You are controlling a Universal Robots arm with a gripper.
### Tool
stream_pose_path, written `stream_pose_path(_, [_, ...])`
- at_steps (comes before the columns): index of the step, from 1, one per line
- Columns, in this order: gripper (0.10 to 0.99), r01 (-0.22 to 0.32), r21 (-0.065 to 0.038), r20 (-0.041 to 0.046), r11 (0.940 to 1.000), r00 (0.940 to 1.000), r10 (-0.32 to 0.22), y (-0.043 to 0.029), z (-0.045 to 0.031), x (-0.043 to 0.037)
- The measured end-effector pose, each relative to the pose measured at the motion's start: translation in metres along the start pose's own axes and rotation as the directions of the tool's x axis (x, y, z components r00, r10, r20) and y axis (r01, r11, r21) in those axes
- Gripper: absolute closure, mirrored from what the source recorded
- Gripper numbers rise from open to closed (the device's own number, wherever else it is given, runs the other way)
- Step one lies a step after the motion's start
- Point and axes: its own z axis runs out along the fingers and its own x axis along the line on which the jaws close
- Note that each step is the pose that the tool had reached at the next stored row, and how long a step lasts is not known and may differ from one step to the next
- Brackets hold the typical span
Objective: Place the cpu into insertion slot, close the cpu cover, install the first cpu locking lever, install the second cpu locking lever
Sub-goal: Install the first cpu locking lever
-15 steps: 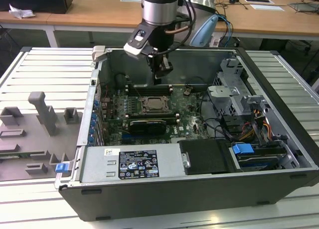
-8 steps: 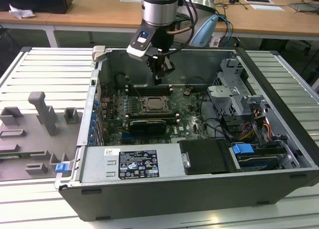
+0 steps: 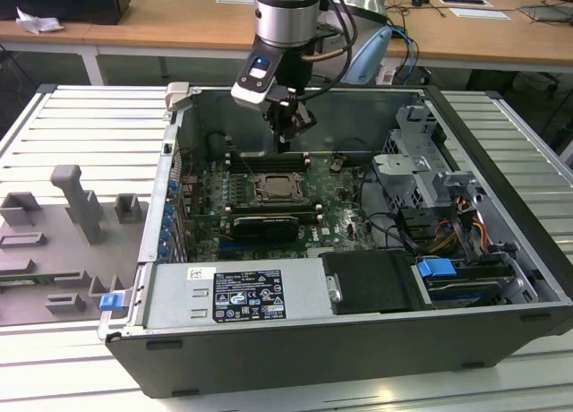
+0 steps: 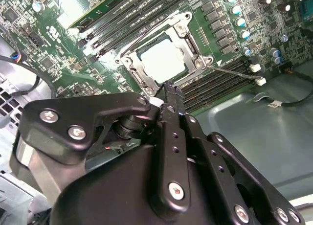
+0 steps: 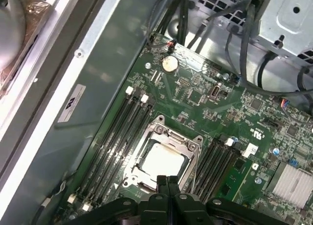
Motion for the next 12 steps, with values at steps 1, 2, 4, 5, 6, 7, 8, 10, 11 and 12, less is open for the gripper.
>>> stream_pose_path(1, [0.980,0.013,0.000,-0.0004,0.9999,0.9999,-0.013,0.0000,0.0000,0.0000])
stream_pose_path(2, [0.980,0.021,0.000,-0.0007,0.9998,0.9998,-0.021,0.0000,0.0000,0.0000])
stream_pose_path(4, [0.980,0.044,-0.001,-0.0014,0.9990,0.9990,-0.044,0.0000,0.0000,0.0000])
stream_pose_path(5, [0.980,0.058,-0.001,-0.0018,0.9983,0.9983,-0.058,0.0000,0.0000,0.0000])
stream_pose_path(6, [0.980,0.065,-0.001,-0.0020,0.9979,0.9979,-0.065,0.0000,0.0000,0.0000])
stream_pose_path(7, [0.980,0.078,-0.001,-0.0024,0.9970,0.9970,-0.078,0.0000,0.0000,0.0000])
stream_pose_path(8, [0.980,0.088,-0.001,-0.0027,0.9961,0.9961,-0.088,0.0000,0.0000,0.0000])
stream_pose_path(10, [0.980,0.104,-0.002,-0.0031,0.9946,0.9946,-0.104,0.0000,0.0000,0.0000])
stream_pose_path(11, [0.980,0.110,-0.002,-0.0033,0.9939,0.9939,-0.110,0.0000,0.0000,0.0000])
stream_pose_path(12, [0.980,0.119,-0.002,-0.0035,0.9929,0.9929,-0.119,0.0000,0.0000,0.0000])
